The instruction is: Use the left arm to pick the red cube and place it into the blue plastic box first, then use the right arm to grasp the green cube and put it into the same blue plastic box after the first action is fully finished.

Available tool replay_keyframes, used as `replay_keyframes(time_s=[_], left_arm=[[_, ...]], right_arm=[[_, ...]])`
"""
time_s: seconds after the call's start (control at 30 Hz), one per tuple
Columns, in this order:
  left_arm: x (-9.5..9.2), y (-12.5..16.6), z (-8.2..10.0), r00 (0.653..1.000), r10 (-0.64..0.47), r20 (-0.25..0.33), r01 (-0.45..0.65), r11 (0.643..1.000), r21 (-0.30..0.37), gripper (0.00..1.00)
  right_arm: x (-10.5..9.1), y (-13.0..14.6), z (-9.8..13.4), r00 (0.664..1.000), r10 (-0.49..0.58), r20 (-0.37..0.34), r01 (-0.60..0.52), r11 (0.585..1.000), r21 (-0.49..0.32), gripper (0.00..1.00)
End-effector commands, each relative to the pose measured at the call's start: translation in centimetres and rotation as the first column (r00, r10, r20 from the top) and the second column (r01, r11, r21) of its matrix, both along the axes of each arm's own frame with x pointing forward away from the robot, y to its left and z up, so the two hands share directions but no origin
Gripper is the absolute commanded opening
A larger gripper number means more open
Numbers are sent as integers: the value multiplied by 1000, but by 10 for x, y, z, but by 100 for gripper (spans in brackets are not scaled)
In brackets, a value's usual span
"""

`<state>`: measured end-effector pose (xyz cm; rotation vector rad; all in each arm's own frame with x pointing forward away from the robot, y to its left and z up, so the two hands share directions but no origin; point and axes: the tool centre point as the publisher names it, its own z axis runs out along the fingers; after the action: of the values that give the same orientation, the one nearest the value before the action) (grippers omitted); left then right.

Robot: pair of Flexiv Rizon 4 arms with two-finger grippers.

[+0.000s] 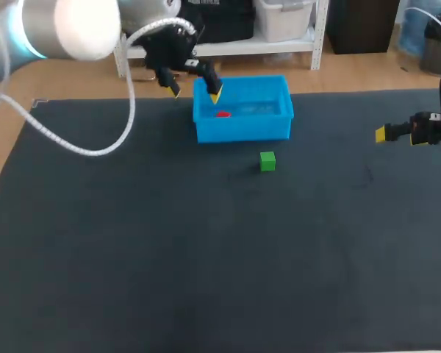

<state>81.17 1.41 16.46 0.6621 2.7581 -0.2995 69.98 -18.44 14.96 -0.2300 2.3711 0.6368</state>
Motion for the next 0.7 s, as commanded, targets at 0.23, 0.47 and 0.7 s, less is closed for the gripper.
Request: replay_keyframes(time_s=[0.23, 0.47, 0.7], left_arm=[[-91, 44, -28, 922, 78, 379, 5, 977, -214, 100], [-99, 53, -26, 923, 106, 370, 0, 961, -275, 100], [-98, 55, -27, 928, 103, 357, 11, 953, -303, 100]], right_arm=[[0, -1, 0, 1000, 2, -1, -2, 1000, 1, 100], [0, -1, 0, 1000, 2, -1, -2, 1000, 1, 100], [0, -1, 0, 1000, 2, -1, -2, 1000, 1, 100]])
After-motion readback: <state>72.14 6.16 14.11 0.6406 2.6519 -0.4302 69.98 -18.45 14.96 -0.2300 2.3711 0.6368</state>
